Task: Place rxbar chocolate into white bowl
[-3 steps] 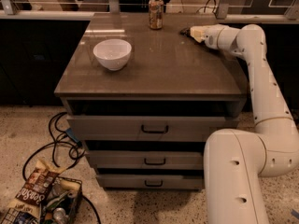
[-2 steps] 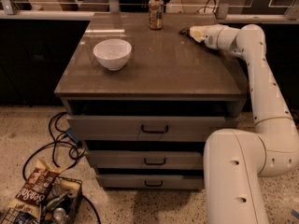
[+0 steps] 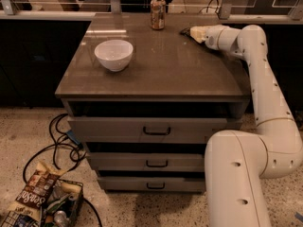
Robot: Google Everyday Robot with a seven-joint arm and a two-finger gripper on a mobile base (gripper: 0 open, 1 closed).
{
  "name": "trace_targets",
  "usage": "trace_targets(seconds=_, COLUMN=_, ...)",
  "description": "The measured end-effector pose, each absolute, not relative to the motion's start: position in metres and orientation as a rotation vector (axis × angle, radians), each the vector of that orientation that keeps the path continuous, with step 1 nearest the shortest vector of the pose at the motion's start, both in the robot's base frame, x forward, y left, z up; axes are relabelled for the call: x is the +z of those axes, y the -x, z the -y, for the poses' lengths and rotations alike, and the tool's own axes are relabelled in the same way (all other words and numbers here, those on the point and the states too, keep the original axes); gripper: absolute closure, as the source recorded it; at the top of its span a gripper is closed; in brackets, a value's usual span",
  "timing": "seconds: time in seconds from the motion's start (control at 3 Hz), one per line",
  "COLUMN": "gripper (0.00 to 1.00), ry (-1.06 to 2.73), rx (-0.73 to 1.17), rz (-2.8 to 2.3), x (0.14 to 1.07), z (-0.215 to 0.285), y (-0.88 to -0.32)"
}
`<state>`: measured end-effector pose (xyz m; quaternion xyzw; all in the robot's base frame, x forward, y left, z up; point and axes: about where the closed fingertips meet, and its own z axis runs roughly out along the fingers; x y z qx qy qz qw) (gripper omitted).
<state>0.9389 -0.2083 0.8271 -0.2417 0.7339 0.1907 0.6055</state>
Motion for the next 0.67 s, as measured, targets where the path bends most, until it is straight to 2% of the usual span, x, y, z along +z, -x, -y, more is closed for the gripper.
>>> trace_targets(seconds=0.33, gripper=0.28, ry=0.559, rx=0.441, rz=-1.698, x=0.8275, z=0.2079, y=-0.9389)
trace_targets(seconds=0.67, gripper=0.06, ry=0.559, rx=0.441, rz=-1.698, x=0.8275, z=0.2079, y=-0.9389)
